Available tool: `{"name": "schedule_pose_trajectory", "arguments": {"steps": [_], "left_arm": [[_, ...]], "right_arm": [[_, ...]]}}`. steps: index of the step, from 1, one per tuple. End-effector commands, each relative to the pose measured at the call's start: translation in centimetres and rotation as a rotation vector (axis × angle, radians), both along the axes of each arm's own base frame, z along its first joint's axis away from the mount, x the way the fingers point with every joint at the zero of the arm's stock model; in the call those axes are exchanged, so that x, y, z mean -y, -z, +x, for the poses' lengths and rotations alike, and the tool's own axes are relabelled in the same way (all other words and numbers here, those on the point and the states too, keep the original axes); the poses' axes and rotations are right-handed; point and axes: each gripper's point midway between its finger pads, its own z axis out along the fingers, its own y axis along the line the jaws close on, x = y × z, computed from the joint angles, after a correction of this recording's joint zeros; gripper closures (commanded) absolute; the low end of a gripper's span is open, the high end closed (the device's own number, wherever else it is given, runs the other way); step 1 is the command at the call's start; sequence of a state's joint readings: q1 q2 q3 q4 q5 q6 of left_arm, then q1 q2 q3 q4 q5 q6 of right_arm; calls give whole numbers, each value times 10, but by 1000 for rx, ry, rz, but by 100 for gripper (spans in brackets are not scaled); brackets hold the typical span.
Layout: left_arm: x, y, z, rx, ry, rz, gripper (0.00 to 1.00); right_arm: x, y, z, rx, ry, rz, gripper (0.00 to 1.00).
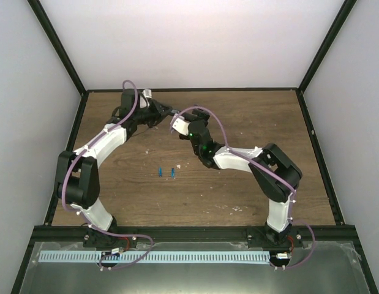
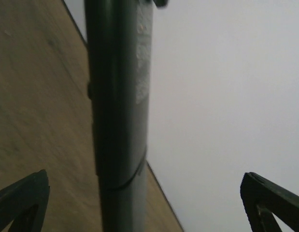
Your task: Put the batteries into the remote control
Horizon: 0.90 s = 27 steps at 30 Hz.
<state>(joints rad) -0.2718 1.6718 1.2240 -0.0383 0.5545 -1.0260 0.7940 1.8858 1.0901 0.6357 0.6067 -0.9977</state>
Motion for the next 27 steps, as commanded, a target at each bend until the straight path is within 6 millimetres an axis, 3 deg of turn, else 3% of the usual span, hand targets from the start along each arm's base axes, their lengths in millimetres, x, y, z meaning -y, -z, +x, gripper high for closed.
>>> {"name": "schedule_pose_trajectory", "arguments": {"steps": [1, 5, 13, 19, 27], "left_arm": [[3, -19, 2, 165, 106, 19, 100], [1, -31, -3, 284, 196, 55, 100], [6, -22, -32, 362, 460, 151, 100], [13, -21, -52, 402, 587, 117, 100], [13, -20, -58, 426, 616, 134, 100]], "right_arm": [[-11, -1, -19, -198, -142, 152, 0], [-7, 1, -39, -347, -253, 248, 0], [16, -8, -69, -478, -439, 362, 0], [12, -6, -88, -586, -563, 368, 0], [1, -2, -96, -670, -630, 357, 19]]}}
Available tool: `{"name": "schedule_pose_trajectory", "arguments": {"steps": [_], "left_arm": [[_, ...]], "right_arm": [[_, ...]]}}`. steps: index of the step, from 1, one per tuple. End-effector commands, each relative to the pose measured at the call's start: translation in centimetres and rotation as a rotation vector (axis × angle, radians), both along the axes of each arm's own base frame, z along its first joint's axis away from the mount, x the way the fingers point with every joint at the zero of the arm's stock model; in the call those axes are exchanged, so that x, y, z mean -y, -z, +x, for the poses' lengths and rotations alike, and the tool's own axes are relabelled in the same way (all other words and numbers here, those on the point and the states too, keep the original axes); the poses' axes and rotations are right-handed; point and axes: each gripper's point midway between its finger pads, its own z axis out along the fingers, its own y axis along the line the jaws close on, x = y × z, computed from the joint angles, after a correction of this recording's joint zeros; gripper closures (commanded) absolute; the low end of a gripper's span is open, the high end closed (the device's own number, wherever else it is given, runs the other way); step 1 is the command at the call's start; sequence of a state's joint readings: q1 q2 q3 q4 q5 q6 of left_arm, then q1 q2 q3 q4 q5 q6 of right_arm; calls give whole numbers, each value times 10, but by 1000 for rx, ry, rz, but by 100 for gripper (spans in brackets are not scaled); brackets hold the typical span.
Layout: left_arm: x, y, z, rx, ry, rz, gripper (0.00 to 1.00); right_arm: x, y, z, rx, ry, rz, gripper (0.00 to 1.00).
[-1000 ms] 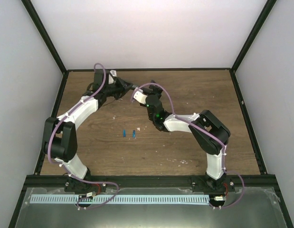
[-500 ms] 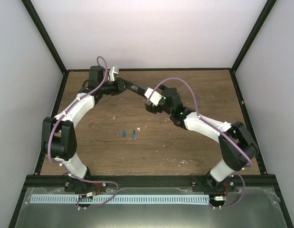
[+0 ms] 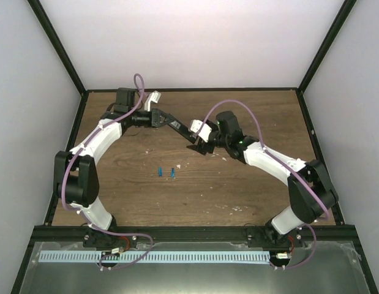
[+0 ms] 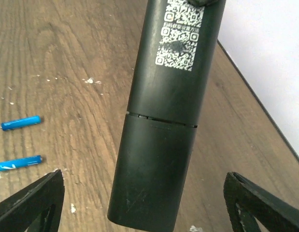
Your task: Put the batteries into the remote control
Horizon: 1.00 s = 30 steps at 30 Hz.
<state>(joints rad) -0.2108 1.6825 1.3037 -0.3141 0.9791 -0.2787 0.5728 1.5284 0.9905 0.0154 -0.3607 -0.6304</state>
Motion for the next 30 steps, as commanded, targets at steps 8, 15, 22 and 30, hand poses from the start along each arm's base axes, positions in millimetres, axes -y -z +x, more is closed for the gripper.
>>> {"name": "schedule_pose_trajectory", "arguments": {"steps": [8, 15, 22, 30], "left_arm": [[2, -10, -5, 59, 60, -13, 100], [3, -13, -9, 76, 83, -20, 100], [2, -12, -12, 82, 93, -15, 100], [1, -9, -12, 78, 83, 0, 100]], "right_arm": [[-9, -7, -3, -29, -54, 8, 38], [-9, -1, -1, -45, -52, -5, 40], [-11, 0, 1, -52, -54, -8, 42], [-9, 4, 3, -50, -40, -21, 60]]}}
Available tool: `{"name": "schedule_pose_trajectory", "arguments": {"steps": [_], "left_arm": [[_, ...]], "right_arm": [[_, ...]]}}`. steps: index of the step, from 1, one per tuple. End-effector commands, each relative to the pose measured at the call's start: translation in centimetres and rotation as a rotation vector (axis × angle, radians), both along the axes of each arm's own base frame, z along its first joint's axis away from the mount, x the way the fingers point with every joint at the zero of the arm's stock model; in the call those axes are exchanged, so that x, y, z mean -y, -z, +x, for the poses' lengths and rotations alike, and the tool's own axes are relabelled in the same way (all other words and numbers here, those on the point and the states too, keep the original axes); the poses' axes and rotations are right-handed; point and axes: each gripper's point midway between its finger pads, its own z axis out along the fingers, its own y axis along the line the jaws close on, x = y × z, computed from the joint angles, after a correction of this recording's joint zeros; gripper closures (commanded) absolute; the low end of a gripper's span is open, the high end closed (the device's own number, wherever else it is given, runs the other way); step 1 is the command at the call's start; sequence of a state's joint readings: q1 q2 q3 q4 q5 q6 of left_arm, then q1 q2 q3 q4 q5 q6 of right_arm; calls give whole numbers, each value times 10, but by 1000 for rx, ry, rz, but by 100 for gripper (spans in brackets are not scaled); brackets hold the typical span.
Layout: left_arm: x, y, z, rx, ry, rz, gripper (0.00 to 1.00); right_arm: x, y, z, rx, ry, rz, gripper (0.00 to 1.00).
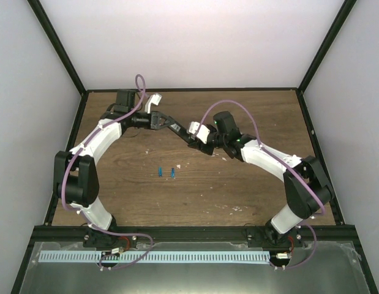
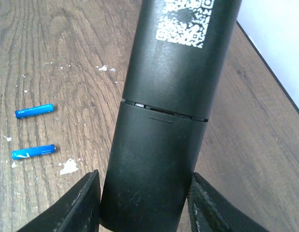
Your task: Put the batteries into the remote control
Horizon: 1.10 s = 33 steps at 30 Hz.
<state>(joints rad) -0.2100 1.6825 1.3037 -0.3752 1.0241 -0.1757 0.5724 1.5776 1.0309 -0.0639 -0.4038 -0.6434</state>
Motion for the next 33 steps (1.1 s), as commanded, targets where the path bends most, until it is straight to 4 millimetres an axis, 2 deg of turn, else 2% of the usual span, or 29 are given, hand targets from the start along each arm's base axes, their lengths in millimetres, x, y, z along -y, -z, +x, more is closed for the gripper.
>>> {"name": "schedule_pose_trajectory", "arguments": {"steps": [1, 10, 23, 33], "left_arm": [[0, -13, 0, 53, 14, -7, 100], [0, -20, 2, 65, 7, -17, 100], [-11, -39, 12, 113, -39, -29, 100], [-20, -45, 17, 130, -61, -26, 100]], "right_arm": [[-3, -13, 8, 28, 6, 11, 62], [2, 2, 7, 11, 20, -26, 69], [12, 41, -4, -94, 37, -86, 69], [20, 57, -10, -124, 52, -125, 69]]}}
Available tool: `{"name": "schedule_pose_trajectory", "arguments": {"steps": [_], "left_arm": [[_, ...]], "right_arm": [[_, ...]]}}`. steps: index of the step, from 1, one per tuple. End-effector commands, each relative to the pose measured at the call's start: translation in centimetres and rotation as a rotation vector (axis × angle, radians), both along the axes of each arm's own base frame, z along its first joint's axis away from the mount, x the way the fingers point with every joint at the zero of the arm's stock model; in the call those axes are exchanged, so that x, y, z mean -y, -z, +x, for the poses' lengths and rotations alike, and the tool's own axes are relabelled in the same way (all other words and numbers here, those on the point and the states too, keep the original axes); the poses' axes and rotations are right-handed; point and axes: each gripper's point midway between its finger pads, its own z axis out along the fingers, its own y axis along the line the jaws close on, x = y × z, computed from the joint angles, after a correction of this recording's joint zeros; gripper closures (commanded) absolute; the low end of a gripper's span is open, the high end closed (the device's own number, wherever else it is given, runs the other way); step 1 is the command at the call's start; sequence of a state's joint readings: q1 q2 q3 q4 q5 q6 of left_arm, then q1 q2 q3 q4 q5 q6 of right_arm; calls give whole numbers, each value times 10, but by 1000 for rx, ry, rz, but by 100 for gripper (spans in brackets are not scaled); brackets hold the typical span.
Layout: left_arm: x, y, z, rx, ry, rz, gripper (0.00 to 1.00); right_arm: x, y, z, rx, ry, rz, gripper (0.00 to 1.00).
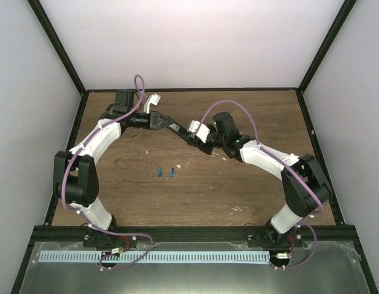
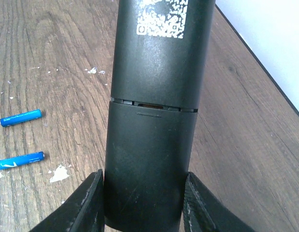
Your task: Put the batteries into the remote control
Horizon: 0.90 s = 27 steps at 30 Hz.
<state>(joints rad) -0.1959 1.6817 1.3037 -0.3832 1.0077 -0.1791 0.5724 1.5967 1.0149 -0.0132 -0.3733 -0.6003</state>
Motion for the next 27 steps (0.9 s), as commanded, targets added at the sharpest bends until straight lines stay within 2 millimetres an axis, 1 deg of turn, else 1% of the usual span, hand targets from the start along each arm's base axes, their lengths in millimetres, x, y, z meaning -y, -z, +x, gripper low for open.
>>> {"name": "schedule_pose_trajectory", "arguments": {"steps": [1, 8, 17, 24, 27], "left_arm": [[-15, -48, 13, 142, -36, -35, 100], [-25, -56, 18, 159, -54, -37, 100], [-28, -63, 20, 172, -50, -46, 100], [-34, -71, 22, 187, -59, -55, 100], [-36, -70, 23, 185, -64, -53, 100]], "right_arm": [[19, 52, -18, -122, 4, -138, 69], [22, 61, -20, -151, 7, -157, 69], [25, 67, -20, -162, 15, -177, 69], [28, 69, -20, -164, 22, -189, 68], [29, 72, -20, -168, 23, -199, 67]]}}
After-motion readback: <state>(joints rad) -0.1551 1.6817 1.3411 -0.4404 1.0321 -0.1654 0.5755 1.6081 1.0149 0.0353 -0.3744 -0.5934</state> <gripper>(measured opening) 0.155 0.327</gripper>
